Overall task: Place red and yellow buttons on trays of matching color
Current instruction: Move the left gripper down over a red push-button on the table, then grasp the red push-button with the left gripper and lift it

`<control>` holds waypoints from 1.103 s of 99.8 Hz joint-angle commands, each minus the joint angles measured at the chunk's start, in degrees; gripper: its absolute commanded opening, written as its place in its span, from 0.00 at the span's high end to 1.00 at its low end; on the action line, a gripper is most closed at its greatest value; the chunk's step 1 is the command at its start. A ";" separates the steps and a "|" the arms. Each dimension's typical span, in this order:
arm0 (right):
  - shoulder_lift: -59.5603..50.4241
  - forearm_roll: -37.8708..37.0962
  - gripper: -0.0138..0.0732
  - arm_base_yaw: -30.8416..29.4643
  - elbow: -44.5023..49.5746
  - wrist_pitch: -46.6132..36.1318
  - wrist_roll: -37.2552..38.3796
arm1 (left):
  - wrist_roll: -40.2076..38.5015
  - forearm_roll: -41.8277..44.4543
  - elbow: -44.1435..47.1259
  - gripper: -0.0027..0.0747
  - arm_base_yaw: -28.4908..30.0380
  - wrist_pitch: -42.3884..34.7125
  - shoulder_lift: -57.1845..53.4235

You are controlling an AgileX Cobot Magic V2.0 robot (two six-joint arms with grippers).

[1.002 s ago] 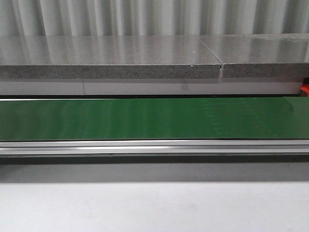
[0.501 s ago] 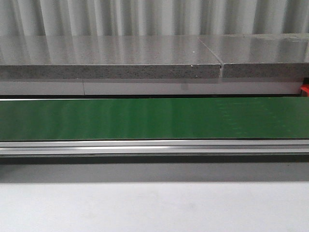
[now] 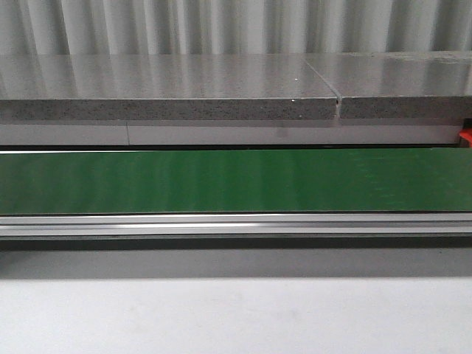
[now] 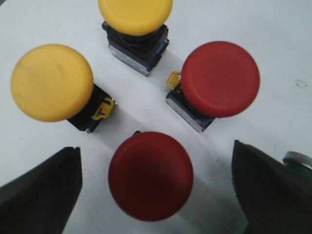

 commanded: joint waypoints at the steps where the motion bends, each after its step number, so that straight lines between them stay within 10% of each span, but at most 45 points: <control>1: -0.14 0.81 0.93 -0.03 -1.34 -3.40 -0.38 | -0.38 0.56 -1.88 0.19 0.20 -2.19 -1.95; 22: -0.14 0.81 0.93 -0.03 -1.34 -3.40 -0.38 | -0.38 1.07 -2.12 0.27 0.20 -2.44 -1.86; 62: -0.14 0.81 0.93 -0.03 -1.34 -3.40 -0.38 | 1.65 1.03 -2.12 0.94 0.20 0.12 -3.35; 110: -0.14 0.81 0.93 -0.03 -1.34 -3.40 -0.38 | 15.53 -12.98 -2.12 0.98 -0.06 2.68 -20.59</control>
